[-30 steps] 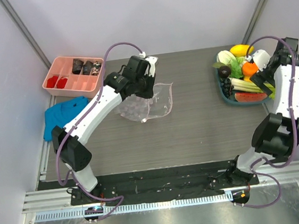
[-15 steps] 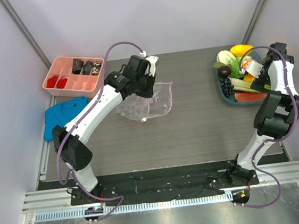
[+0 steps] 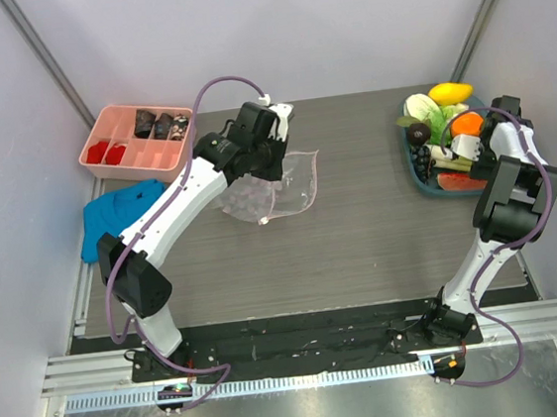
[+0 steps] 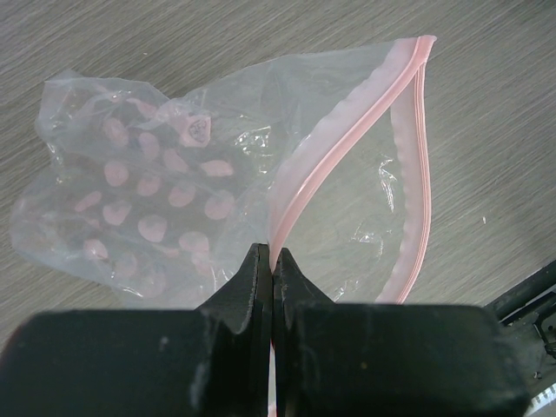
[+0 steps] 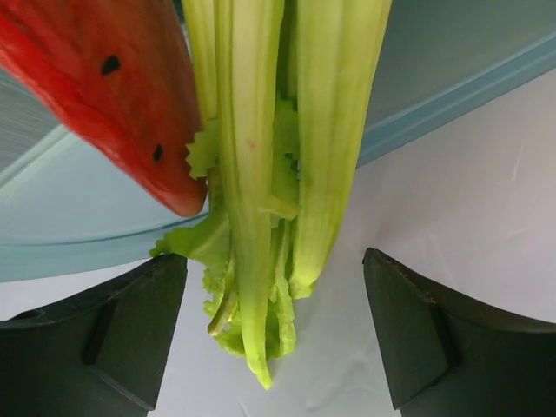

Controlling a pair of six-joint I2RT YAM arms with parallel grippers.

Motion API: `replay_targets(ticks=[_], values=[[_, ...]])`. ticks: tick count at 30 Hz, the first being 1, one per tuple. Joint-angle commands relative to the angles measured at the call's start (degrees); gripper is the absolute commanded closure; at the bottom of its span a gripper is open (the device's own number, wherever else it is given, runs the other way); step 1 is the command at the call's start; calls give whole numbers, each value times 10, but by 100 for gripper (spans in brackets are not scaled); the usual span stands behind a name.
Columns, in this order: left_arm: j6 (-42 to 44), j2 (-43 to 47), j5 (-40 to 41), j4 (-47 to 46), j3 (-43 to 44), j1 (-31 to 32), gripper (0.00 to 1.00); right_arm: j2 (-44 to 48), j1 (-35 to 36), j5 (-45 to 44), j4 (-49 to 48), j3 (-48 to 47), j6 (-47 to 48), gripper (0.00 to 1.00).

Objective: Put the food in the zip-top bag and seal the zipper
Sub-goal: Pick up the fake vegetable from the bin.

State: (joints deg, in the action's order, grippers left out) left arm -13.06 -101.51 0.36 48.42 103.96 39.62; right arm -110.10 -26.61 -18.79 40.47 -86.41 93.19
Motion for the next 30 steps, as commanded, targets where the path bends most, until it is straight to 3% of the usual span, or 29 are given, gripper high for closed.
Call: replay_targets(ticks=[1, 7, 10, 13, 15, 30], values=[[4, 12, 7, -22, 4, -4, 100, -3, 1, -25, -68, 9, 52, 16], [2, 11, 4, -25, 3, -7, 100, 4, 1, -35, -102, 34, 88, 41], [1, 8, 2, -24, 7, -7, 100, 13, 1, -34, -106, 41, 103, 58], [1, 10, 0, -23, 8, -7, 100, 23, 1, -42, -108, 42, 110, 88], [2, 10, 1, -22, 9, -8, 100, 37, 1, -44, -108, 39, 114, 99], [-7, 17, 0, -25, 4, -7, 100, 115, 2, -90, -187, 38, 218, 99]])
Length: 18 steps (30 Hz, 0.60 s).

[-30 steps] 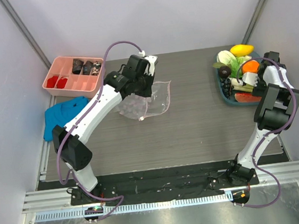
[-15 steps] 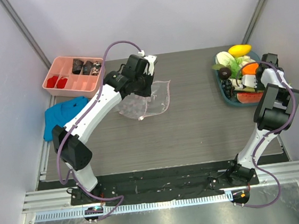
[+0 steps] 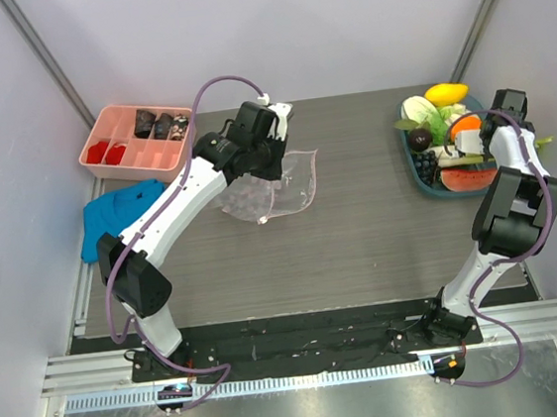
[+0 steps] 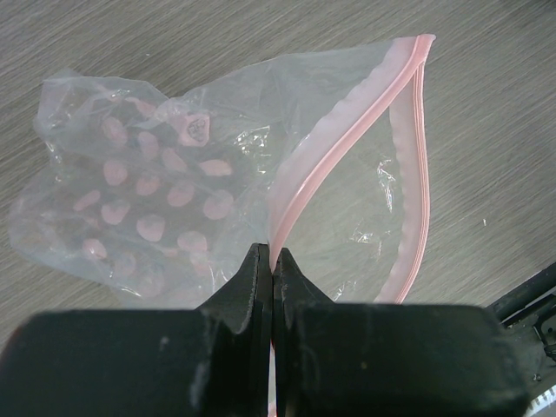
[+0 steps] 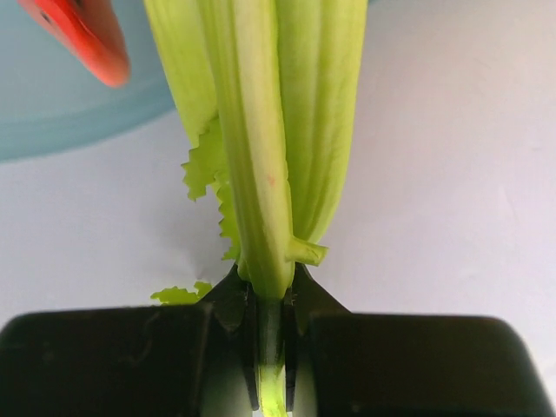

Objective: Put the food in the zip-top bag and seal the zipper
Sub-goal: Pick up the fake vegetable from the bin.

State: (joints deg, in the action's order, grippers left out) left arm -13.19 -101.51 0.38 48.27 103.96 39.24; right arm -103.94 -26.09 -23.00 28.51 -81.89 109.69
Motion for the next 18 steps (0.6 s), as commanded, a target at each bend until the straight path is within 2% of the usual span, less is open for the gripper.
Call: replay_targets(ticks=[1, 6, 18], values=[[-5, 17, 0, -23, 4, -3, 100, 58, -4, -48, -71, -5, 59, 99], [-2, 23, 0, -21, -2, -3, 100, 101, -1, -32, -73, -6, 82, 99], [-7, 21, -1, -19, 1, -3, 100, 138, -1, -15, -77, -53, 67, 99]])
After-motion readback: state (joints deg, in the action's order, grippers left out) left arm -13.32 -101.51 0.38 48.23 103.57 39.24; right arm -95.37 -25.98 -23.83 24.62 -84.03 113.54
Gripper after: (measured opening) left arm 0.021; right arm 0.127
